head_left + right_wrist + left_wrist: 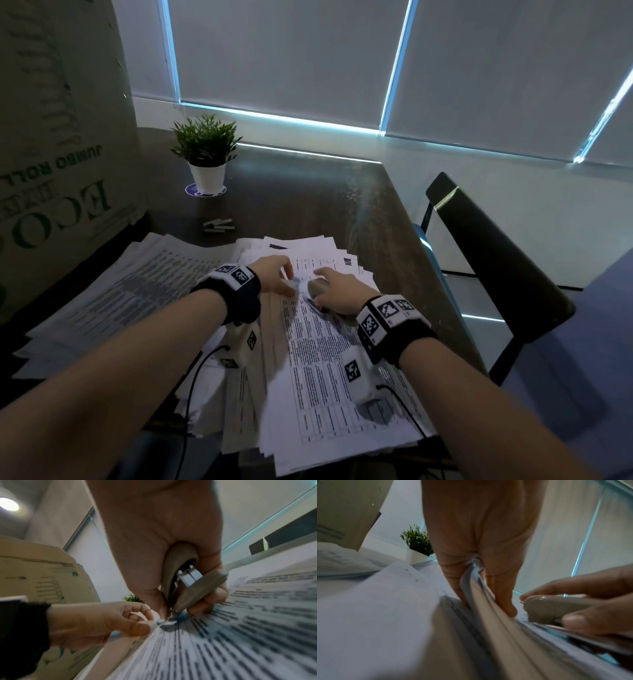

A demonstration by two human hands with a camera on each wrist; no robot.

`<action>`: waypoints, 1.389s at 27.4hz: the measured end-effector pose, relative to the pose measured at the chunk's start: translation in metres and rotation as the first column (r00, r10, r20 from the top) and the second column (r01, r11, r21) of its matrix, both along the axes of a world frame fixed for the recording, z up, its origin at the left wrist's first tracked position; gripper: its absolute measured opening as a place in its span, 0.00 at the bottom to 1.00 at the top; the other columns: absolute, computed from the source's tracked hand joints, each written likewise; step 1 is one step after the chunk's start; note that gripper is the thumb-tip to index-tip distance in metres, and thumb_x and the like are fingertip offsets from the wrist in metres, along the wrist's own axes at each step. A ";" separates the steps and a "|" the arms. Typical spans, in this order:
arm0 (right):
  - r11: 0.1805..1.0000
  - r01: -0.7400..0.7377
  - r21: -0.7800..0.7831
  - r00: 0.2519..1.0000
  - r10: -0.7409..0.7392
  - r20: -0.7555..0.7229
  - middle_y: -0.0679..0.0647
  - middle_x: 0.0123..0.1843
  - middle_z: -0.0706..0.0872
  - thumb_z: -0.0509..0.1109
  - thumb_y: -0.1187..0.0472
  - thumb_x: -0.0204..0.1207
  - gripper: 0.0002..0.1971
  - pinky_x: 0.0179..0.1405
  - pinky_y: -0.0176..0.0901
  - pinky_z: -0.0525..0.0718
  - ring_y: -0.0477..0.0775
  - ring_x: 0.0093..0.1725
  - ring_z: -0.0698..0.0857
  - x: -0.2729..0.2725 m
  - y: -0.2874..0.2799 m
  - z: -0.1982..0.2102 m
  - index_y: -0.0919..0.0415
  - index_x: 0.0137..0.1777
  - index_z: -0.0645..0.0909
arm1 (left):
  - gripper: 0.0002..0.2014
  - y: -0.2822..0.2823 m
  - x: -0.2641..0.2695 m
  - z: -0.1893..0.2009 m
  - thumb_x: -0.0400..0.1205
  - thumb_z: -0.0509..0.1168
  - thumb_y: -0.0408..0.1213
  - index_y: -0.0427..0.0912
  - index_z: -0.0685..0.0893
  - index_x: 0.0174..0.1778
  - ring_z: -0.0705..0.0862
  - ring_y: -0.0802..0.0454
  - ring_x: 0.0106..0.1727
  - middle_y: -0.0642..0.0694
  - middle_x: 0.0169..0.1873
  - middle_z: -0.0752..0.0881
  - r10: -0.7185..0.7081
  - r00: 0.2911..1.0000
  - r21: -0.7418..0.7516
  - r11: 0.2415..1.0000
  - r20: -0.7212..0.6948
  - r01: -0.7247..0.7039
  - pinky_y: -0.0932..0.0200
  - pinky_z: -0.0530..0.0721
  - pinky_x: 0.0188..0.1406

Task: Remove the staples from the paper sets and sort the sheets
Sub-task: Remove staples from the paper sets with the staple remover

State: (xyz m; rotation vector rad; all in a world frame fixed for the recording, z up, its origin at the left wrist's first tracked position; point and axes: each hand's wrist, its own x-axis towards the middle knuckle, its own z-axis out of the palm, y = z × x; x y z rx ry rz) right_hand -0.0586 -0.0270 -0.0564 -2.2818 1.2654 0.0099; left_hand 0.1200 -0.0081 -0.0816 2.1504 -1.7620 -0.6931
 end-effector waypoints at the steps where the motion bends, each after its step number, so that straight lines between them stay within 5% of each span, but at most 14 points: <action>1: 1.000 -0.015 -0.019 1.000 0.015 -0.004 0.63 0.74 0.78 0.61 0.57 0.85 0.26 0.63 0.47 0.75 0.63 0.69 0.79 0.001 0.000 -0.005 0.55 0.82 0.64 | 0.18 -0.001 0.000 0.000 0.76 0.74 0.42 0.42 0.80 0.59 0.79 0.50 0.52 0.47 0.51 0.80 -0.004 1.000 0.012 1.000 0.008 0.004 0.59 0.78 0.45; 5: 0.995 -0.065 -0.082 0.997 0.062 -0.034 0.63 0.72 0.79 0.60 0.59 0.86 0.22 0.65 0.51 0.77 0.64 0.68 0.79 0.007 0.002 -0.011 0.57 0.80 0.67 | 0.14 -0.005 0.001 0.000 0.77 0.73 0.41 0.42 0.84 0.56 0.79 0.52 0.50 0.44 0.55 0.84 0.016 1.000 0.020 1.000 0.027 -0.016 0.59 0.77 0.47; 11: 0.985 -0.070 -0.160 0.996 0.060 -0.064 0.63 0.63 0.84 0.58 0.59 0.85 0.21 0.52 0.52 0.80 0.65 0.57 0.83 0.016 -0.008 -0.030 0.50 0.78 0.66 | 0.09 -0.004 -0.001 -0.002 0.77 0.73 0.42 0.46 0.81 0.49 0.79 0.52 0.51 0.49 0.49 0.81 0.036 0.999 0.002 0.999 0.035 -0.036 0.60 0.75 0.47; 16: 0.954 -0.107 -0.281 0.993 0.086 -0.087 0.61 0.66 0.74 0.62 0.59 0.85 0.21 0.45 0.51 0.78 0.66 0.54 0.84 0.024 -0.003 -0.036 0.48 0.76 0.67 | 0.15 -0.005 -0.006 0.002 0.75 0.75 0.42 0.40 0.85 0.54 0.82 0.46 0.55 0.43 0.53 0.85 -0.011 0.992 0.021 1.000 0.126 0.008 0.57 0.78 0.52; 19: 0.939 -0.152 -0.310 0.982 0.109 -0.152 0.60 0.63 0.74 0.60 0.63 0.84 0.15 0.47 0.52 0.79 0.65 0.53 0.83 0.028 -0.004 -0.035 0.50 0.69 0.74 | 0.11 -0.005 -0.009 0.004 0.74 0.76 0.42 0.41 0.86 0.46 0.82 0.46 0.53 0.42 0.51 0.86 -0.026 0.990 0.026 0.999 0.138 0.022 0.55 0.78 0.51; 22: 0.957 -0.138 -0.253 0.989 0.118 -0.093 0.59 0.60 0.80 0.61 0.61 0.82 0.11 0.47 0.49 0.80 0.62 0.51 0.83 0.026 -0.011 -0.032 0.50 0.58 0.82 | 0.09 -0.006 -0.011 0.003 0.75 0.75 0.41 0.44 0.81 0.43 0.81 0.48 0.49 0.42 0.50 0.85 -0.006 0.994 0.056 0.998 0.114 -0.001 0.56 0.78 0.48; 25: 0.989 -0.115 -0.097 0.992 0.120 0.044 0.57 0.53 0.88 0.62 0.64 0.82 0.12 0.45 0.47 0.86 0.57 0.47 0.88 0.017 -0.024 -0.023 0.51 0.53 0.87 | 0.12 -0.007 -0.015 0.004 0.77 0.73 0.42 0.40 0.82 0.50 0.80 0.46 0.50 0.43 0.49 0.84 0.001 0.992 0.070 0.997 0.130 -0.010 0.57 0.75 0.45; 29: 0.967 -0.080 0.243 0.960 0.009 0.280 0.57 0.41 0.85 0.60 0.67 0.86 0.10 0.24 0.42 0.85 0.48 0.25 0.86 0.005 -0.039 -0.017 0.58 0.55 0.84 | 0.13 -0.008 -0.020 0.005 0.79 0.70 0.44 0.38 0.83 0.51 0.80 0.48 0.48 0.41 0.53 0.85 -0.006 0.987 0.075 0.997 0.159 -0.006 0.58 0.75 0.43; 34: 0.841 0.016 0.540 0.817 -0.323 0.478 0.62 0.42 0.81 0.58 0.65 0.88 0.12 0.22 0.49 0.86 0.60 0.28 0.84 -0.010 -0.041 -0.024 0.57 0.56 0.84 | 0.12 -0.007 -0.027 0.009 0.81 0.68 0.37 0.38 0.79 0.59 0.80 0.44 0.57 0.40 0.57 0.82 -0.012 0.983 0.093 0.996 0.184 -0.005 0.57 0.76 0.51; 36: 0.865 0.029 0.502 0.809 -0.315 0.496 0.65 0.45 0.81 0.59 0.65 0.88 0.12 0.24 0.50 0.88 0.61 0.29 0.84 -0.016 -0.043 -0.027 0.56 0.55 0.85 | 0.14 -0.006 -0.027 0.011 0.81 0.68 0.36 0.38 0.78 0.61 0.80 0.44 0.56 0.39 0.59 0.82 -0.025 0.983 0.096 0.995 0.180 0.007 0.57 0.75 0.50; 38: 0.957 0.012 0.290 0.900 -0.136 0.415 0.63 0.50 0.87 0.63 0.65 0.85 0.11 0.33 0.48 0.89 0.61 0.36 0.88 -0.016 -0.042 -0.024 0.54 0.53 0.87 | 0.16 -0.004 -0.027 0.011 0.81 0.68 0.36 0.43 0.76 0.64 0.79 0.47 0.52 0.41 0.60 0.82 -0.023 0.991 0.104 0.995 0.129 0.010 0.58 0.77 0.46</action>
